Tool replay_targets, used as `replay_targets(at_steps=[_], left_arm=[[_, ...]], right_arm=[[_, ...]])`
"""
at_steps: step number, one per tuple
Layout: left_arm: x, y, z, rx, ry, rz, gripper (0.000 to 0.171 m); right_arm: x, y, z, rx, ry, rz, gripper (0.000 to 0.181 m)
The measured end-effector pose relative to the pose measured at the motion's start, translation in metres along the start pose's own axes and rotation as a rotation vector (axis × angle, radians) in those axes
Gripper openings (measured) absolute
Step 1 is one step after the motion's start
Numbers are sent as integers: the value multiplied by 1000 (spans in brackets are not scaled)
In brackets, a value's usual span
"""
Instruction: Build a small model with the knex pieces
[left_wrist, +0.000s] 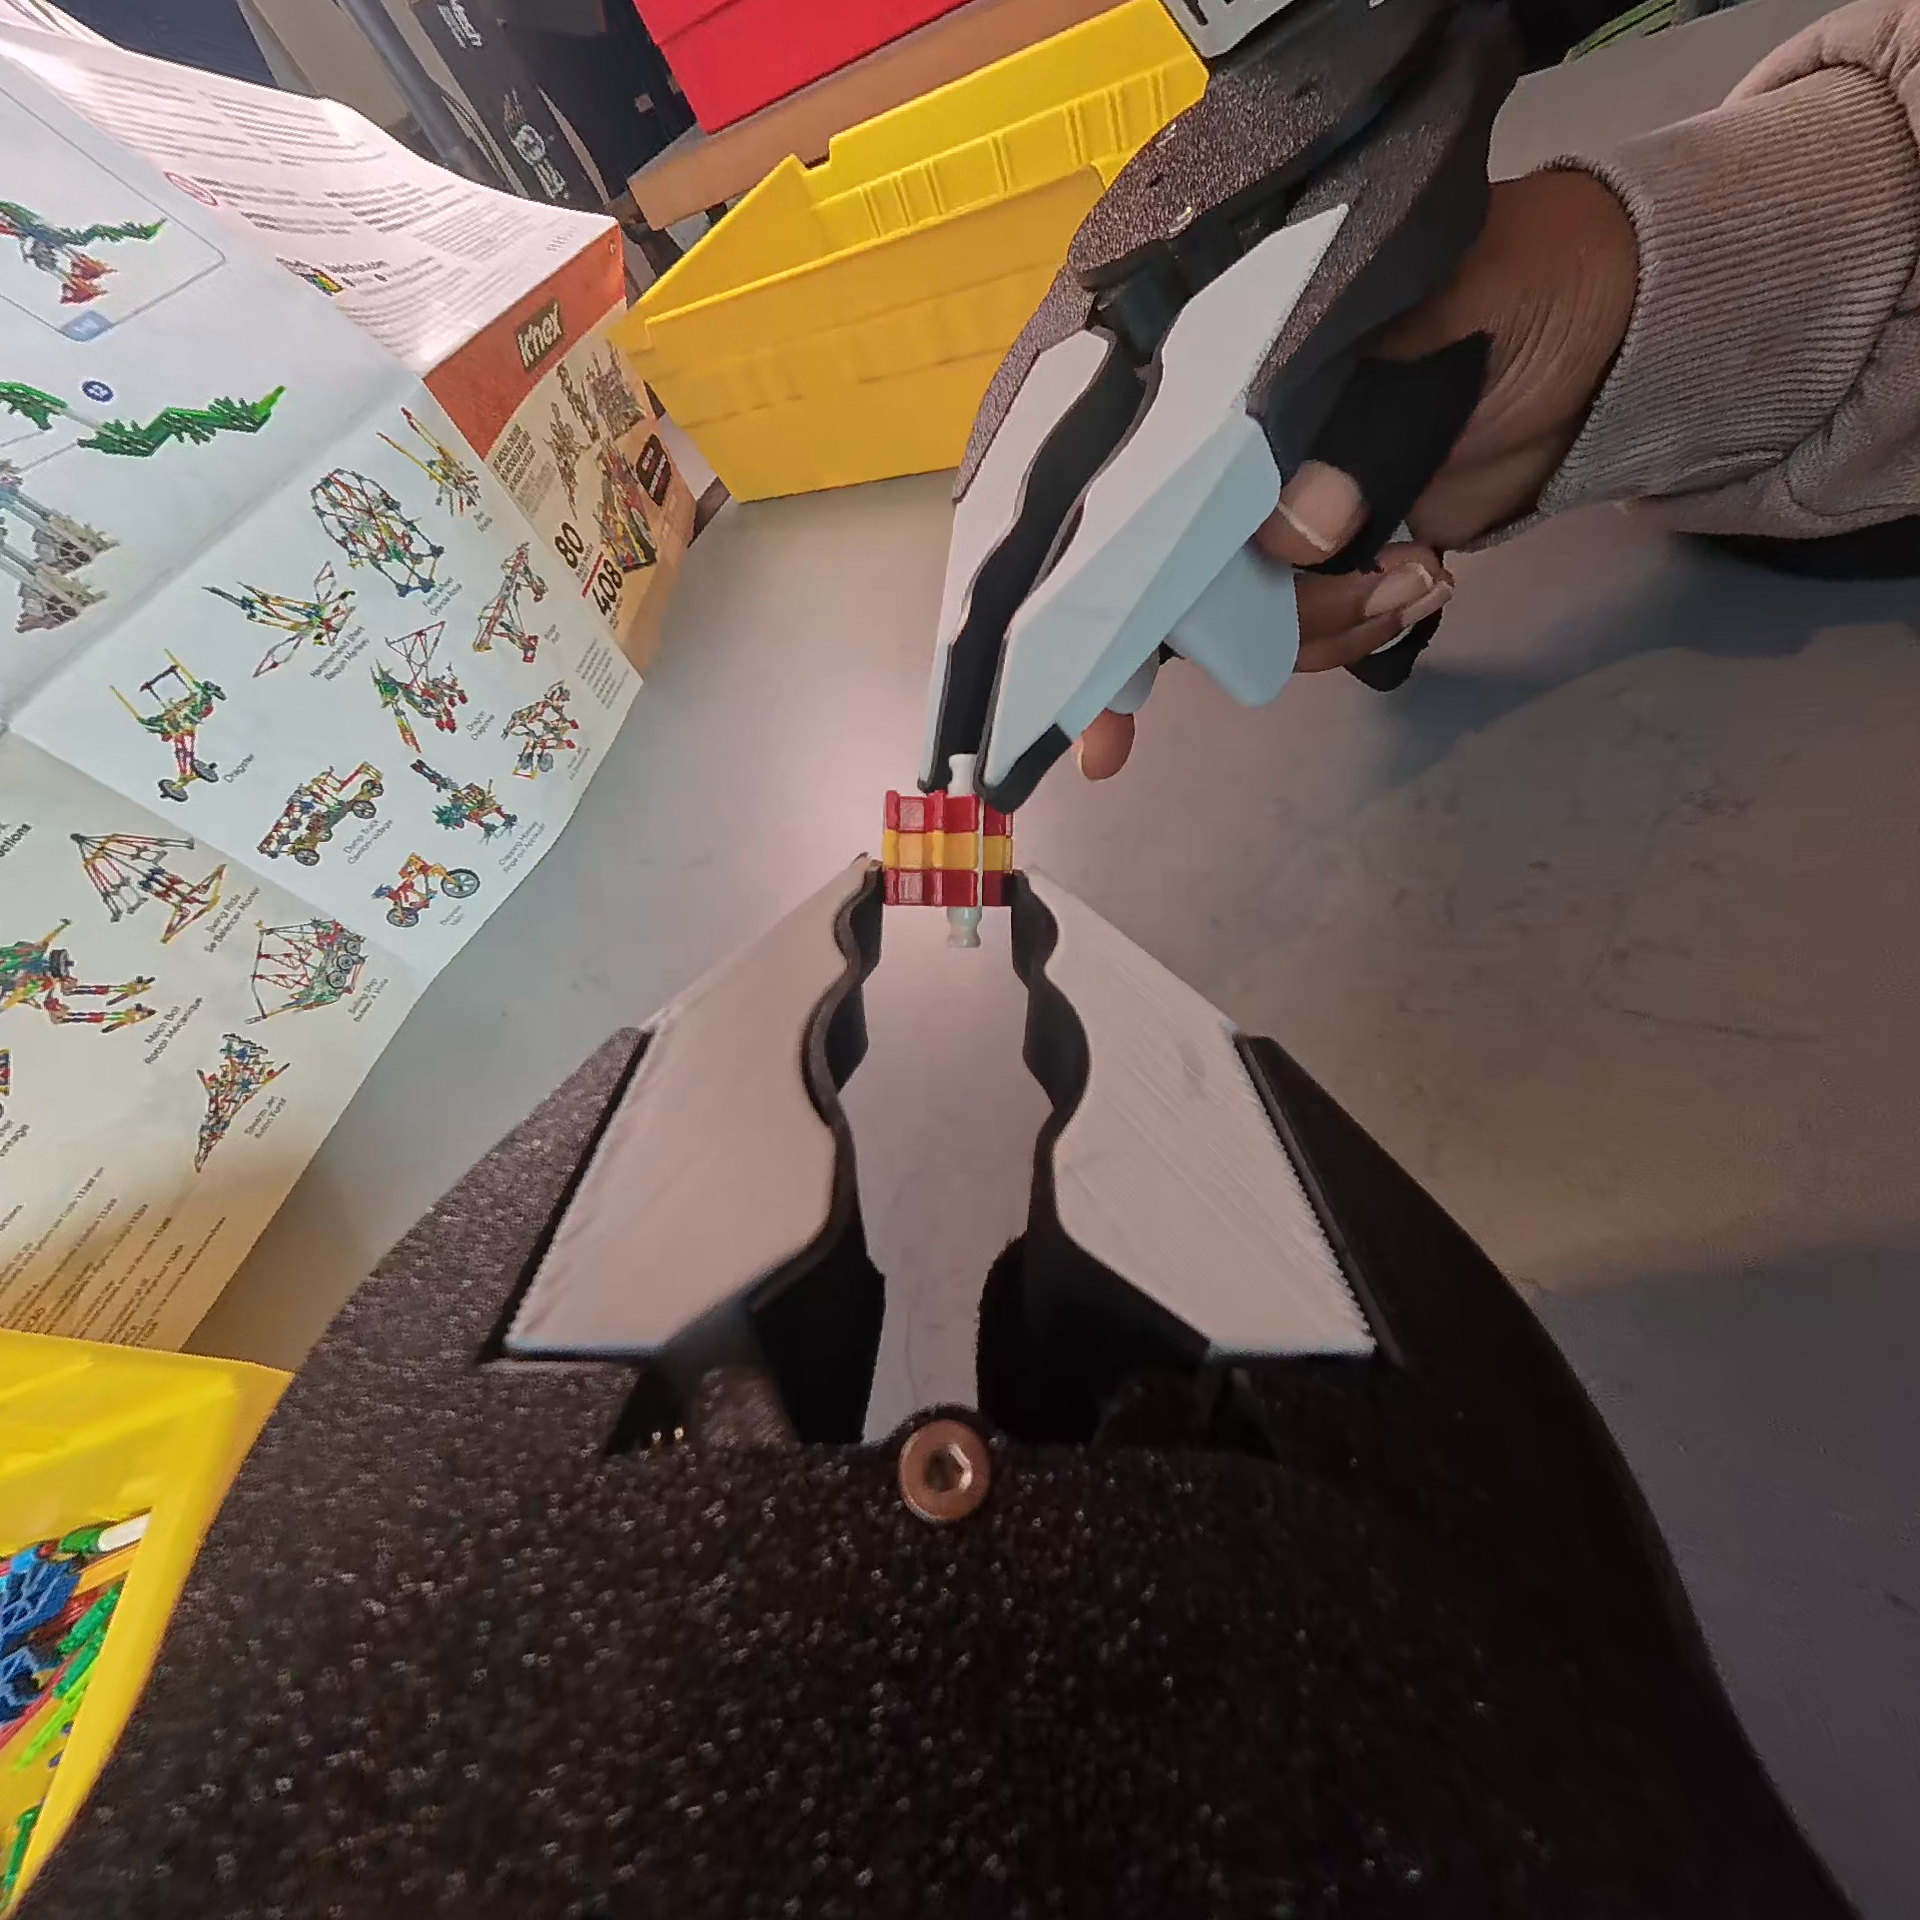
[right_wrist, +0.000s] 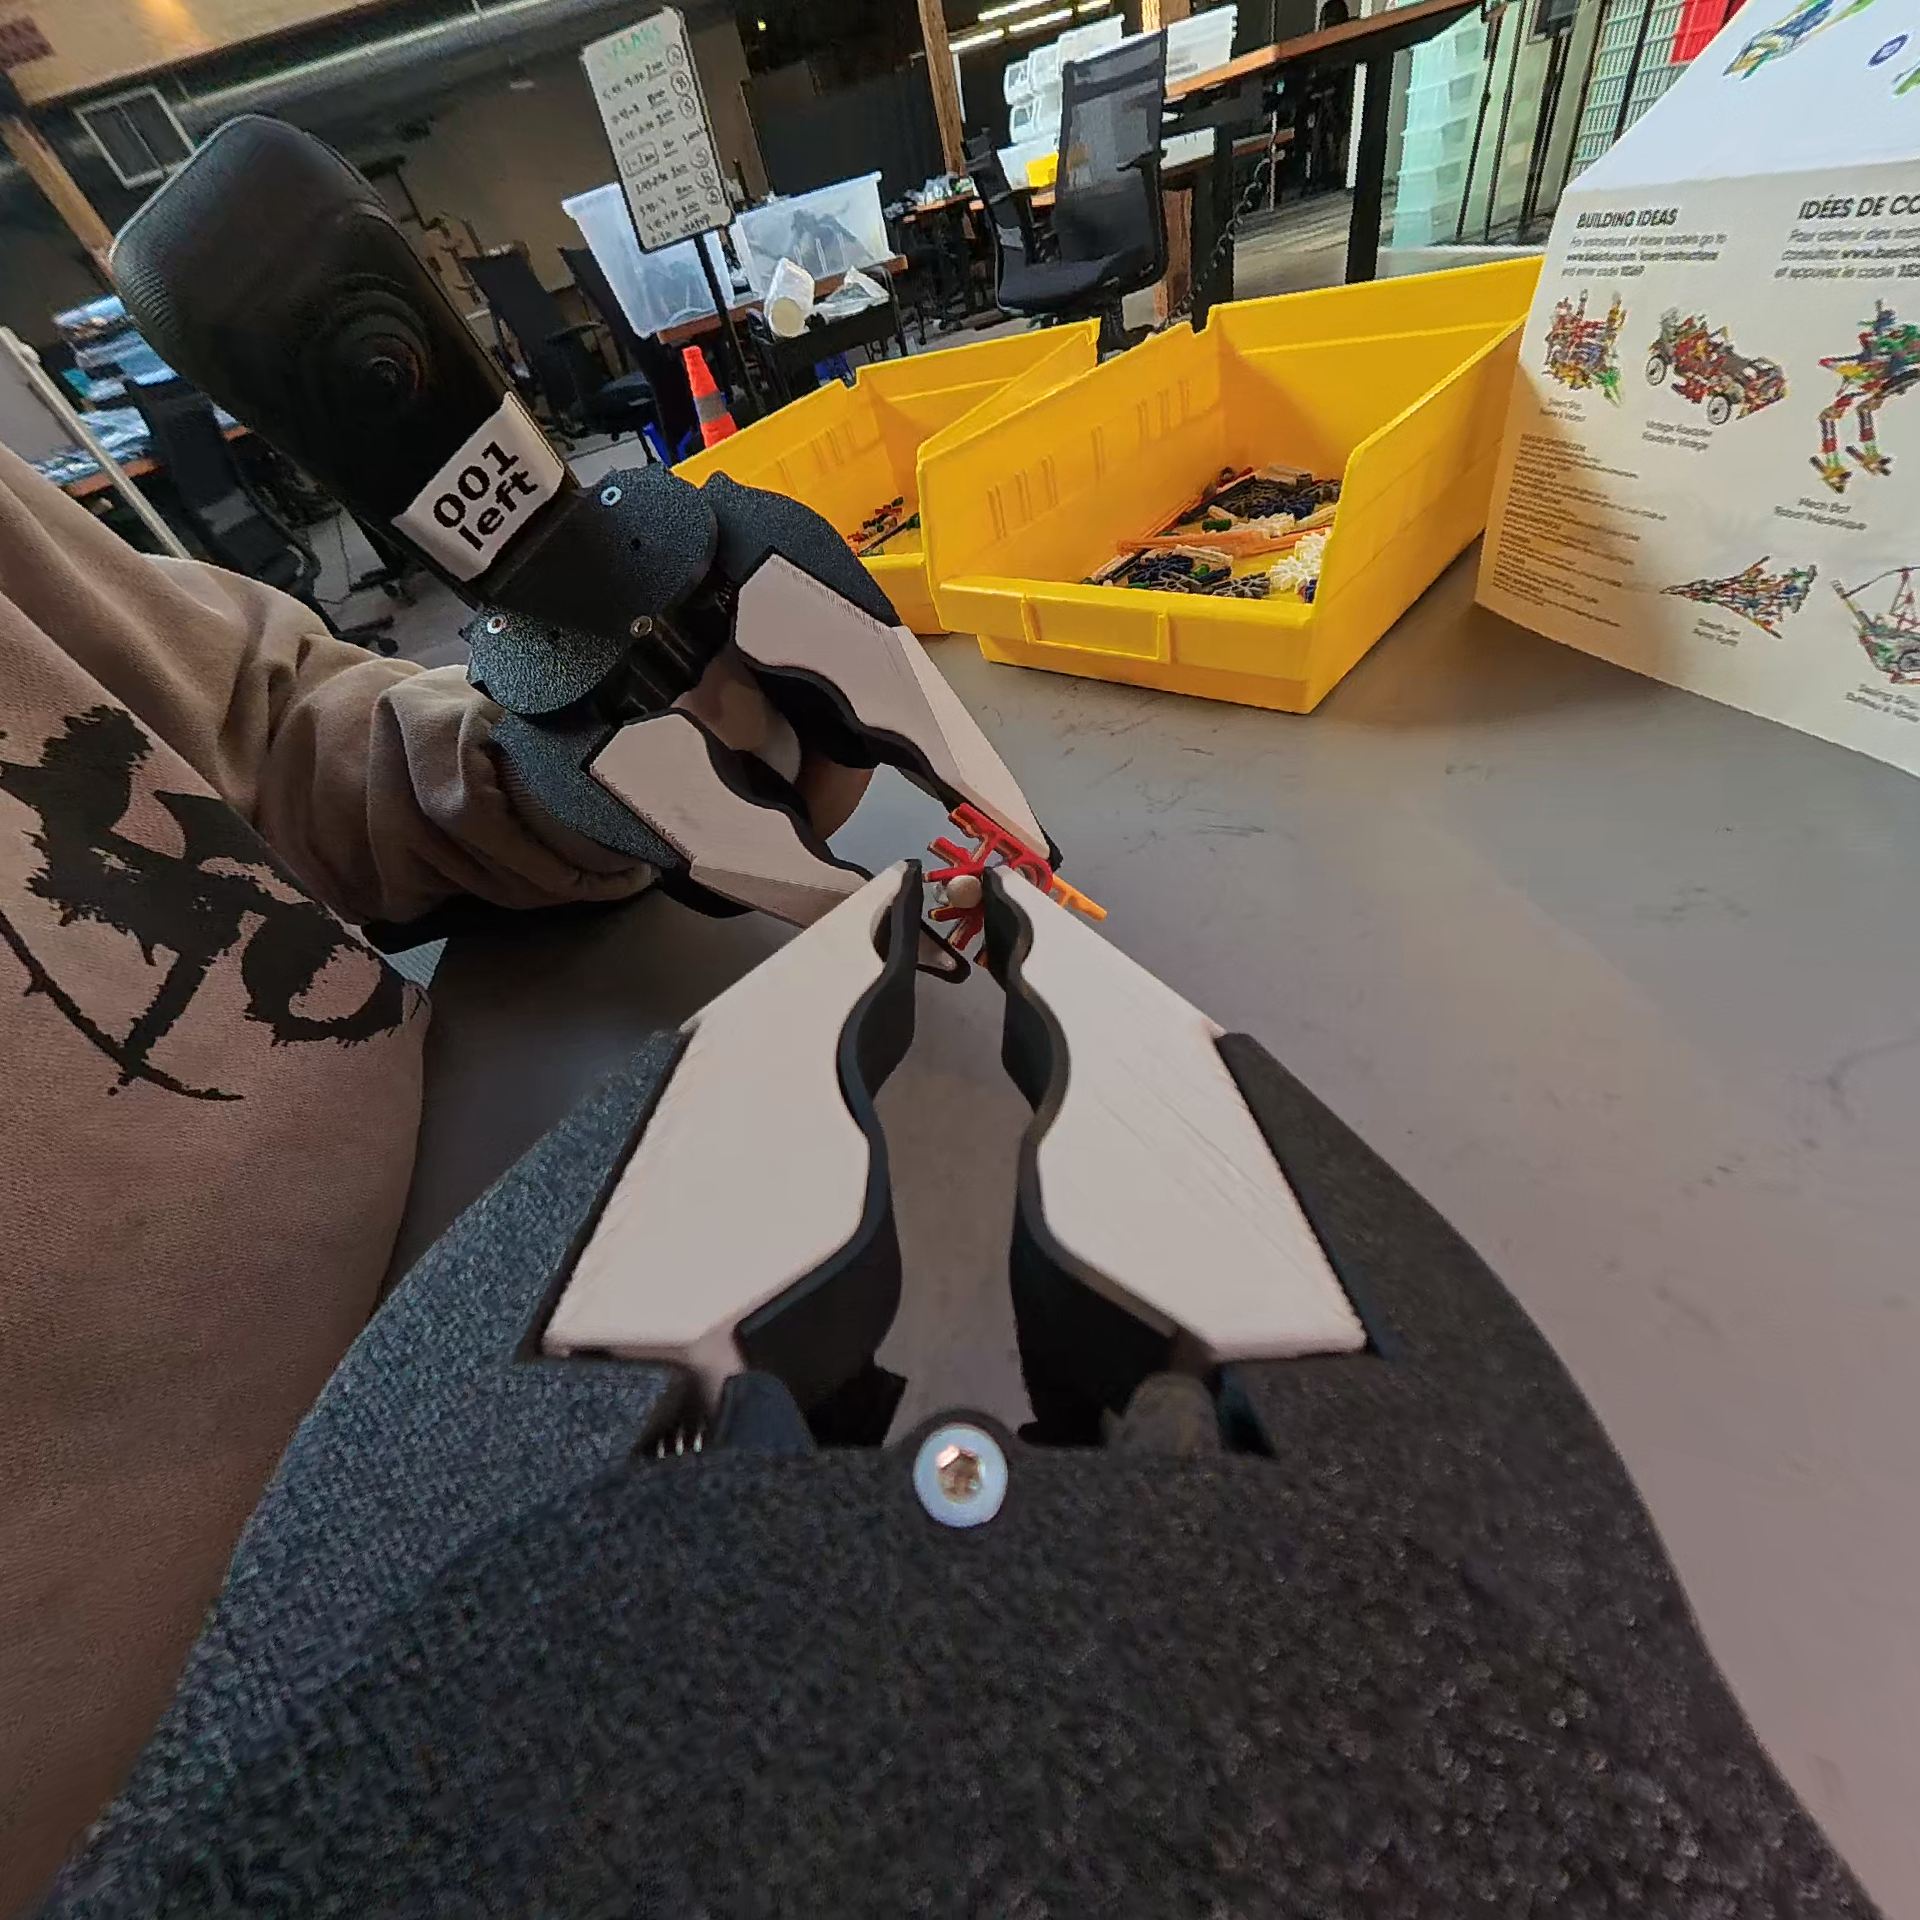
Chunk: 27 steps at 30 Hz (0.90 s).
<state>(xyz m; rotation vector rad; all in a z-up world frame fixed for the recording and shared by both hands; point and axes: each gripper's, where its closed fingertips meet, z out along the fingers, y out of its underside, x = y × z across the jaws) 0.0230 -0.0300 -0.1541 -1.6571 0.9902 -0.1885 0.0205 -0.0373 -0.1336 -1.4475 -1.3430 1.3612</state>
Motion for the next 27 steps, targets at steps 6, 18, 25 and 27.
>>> replay_targets(at_steps=[6,18,25,27], left_arm=[[6,1,1,1,26,14,24],[58,-8,-27,117,700,-339,47],[103,2,-27,-31,933,-122,37],[112,6,-23,-72,953,-41,36]], right_arm=[[-3,3,-1,-29,-15,-25,3],[-58,31,-15,-226,-309,-271,3],[-80,60,-19,-443,-435,-413,3],[-80,69,-23,-527,-454,-459,3]])
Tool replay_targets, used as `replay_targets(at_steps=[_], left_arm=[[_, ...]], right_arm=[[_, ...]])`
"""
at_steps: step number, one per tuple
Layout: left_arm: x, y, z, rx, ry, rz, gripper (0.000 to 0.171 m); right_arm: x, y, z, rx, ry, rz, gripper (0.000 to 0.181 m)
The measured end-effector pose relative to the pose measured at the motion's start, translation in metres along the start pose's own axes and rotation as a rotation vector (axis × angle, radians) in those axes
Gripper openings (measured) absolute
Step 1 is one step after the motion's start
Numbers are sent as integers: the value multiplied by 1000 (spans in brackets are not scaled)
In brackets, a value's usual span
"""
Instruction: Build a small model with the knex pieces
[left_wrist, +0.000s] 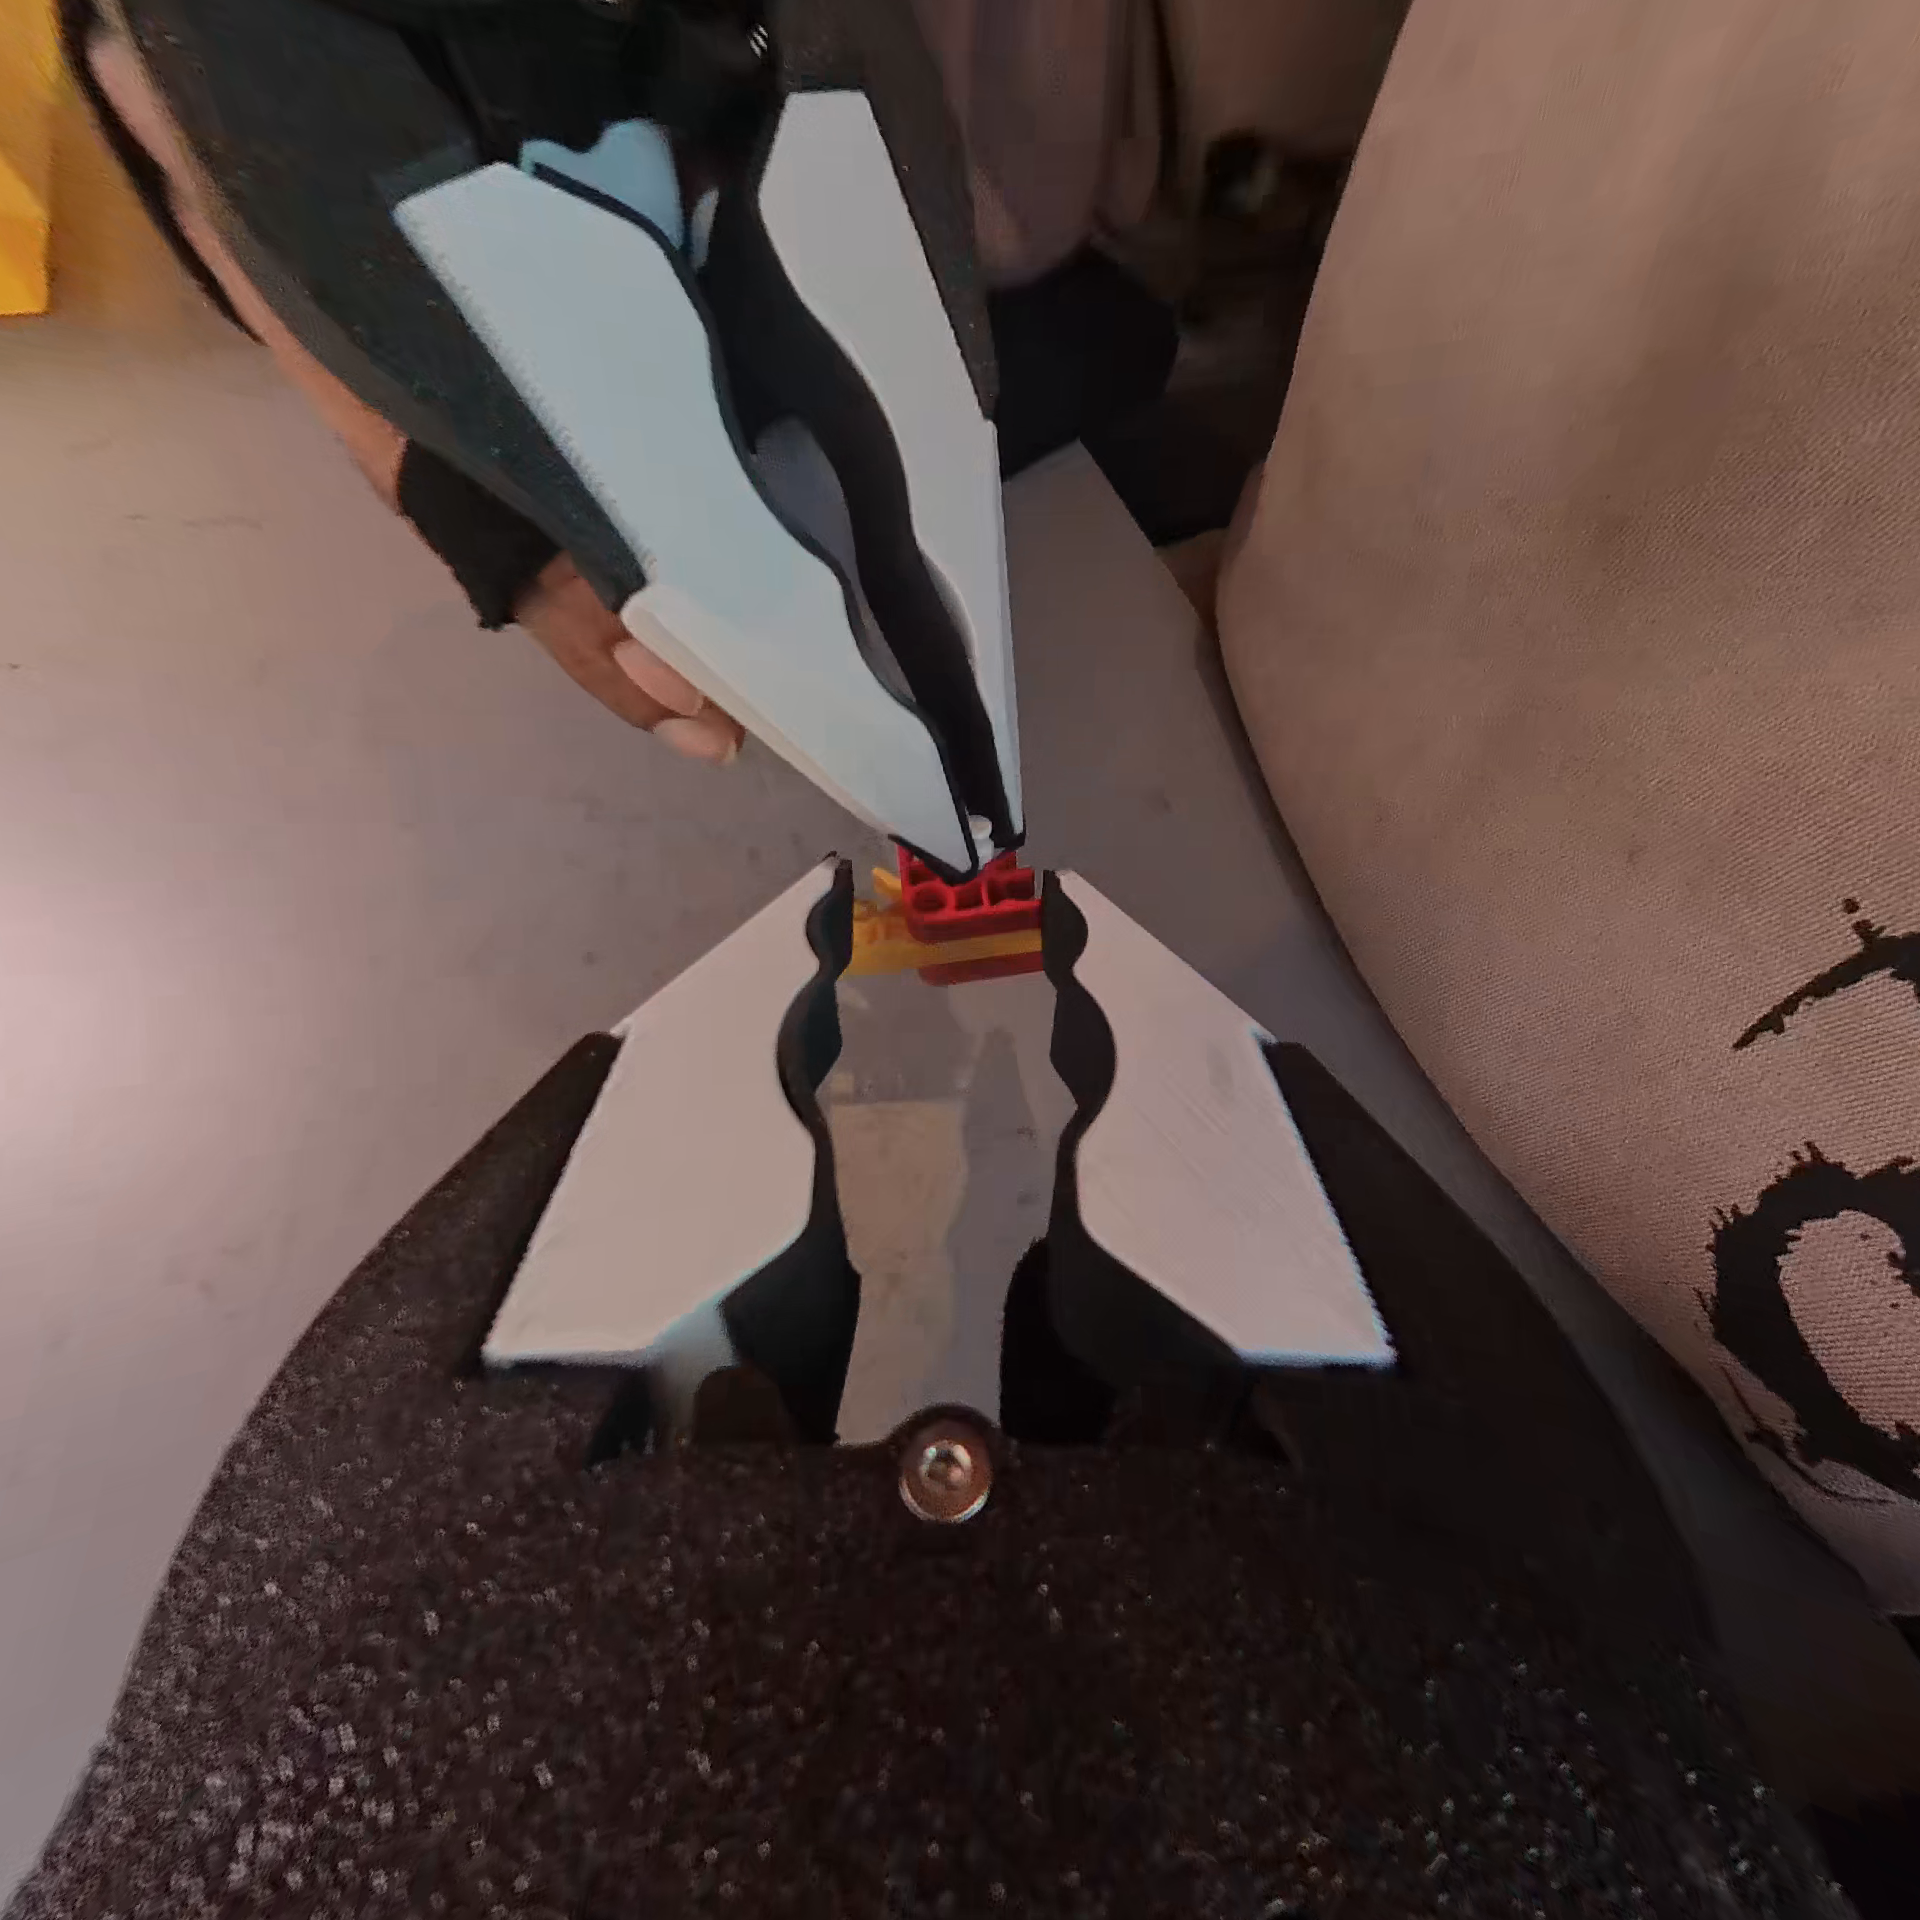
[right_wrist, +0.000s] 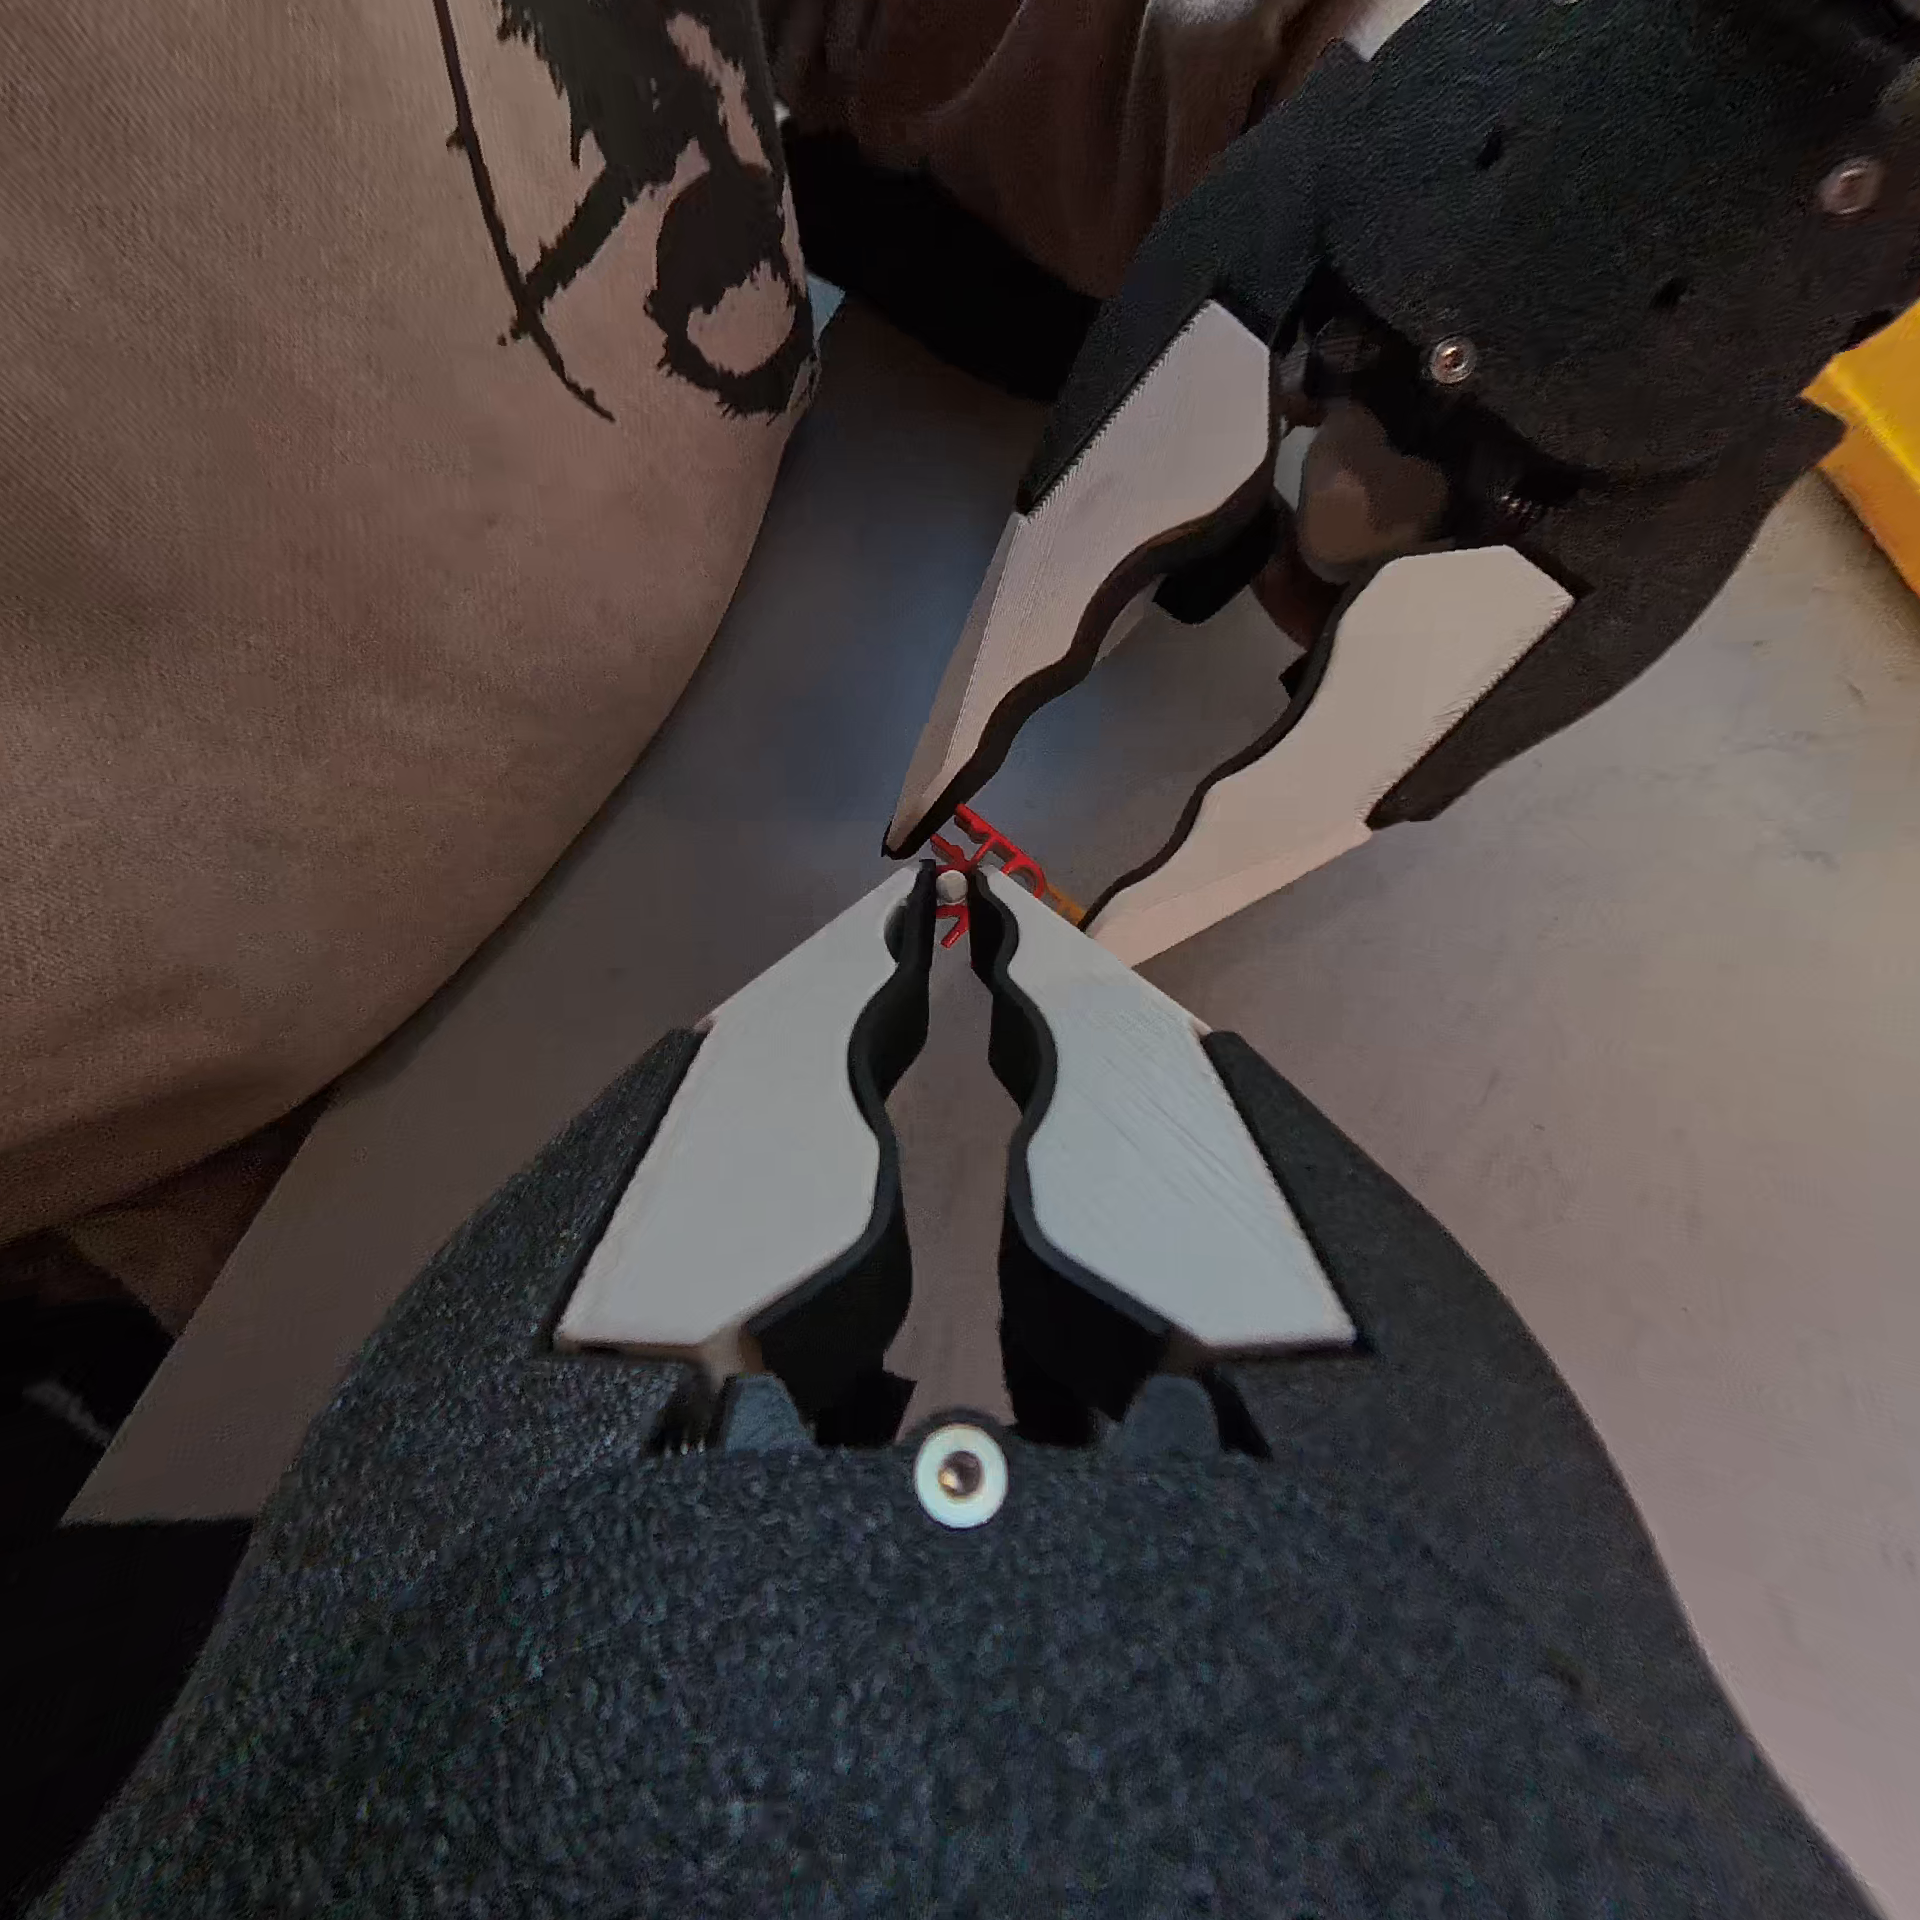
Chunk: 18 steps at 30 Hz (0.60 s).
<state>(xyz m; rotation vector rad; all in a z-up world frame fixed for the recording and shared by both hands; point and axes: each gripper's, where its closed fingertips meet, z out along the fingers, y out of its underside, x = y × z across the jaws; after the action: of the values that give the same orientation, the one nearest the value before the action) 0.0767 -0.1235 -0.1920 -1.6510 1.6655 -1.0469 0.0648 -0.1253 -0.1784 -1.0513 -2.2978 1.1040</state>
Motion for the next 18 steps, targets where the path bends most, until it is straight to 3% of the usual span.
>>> replay_targets(at_steps=[6,18], left_arm=[[-4,21,28,-146,-6,68,36],[4,19,31,-66,-15,79,25]], right_arm=[[-11,34,10,-237,-37,-77,3],[-19,36,11,-392,181,-280,2]])
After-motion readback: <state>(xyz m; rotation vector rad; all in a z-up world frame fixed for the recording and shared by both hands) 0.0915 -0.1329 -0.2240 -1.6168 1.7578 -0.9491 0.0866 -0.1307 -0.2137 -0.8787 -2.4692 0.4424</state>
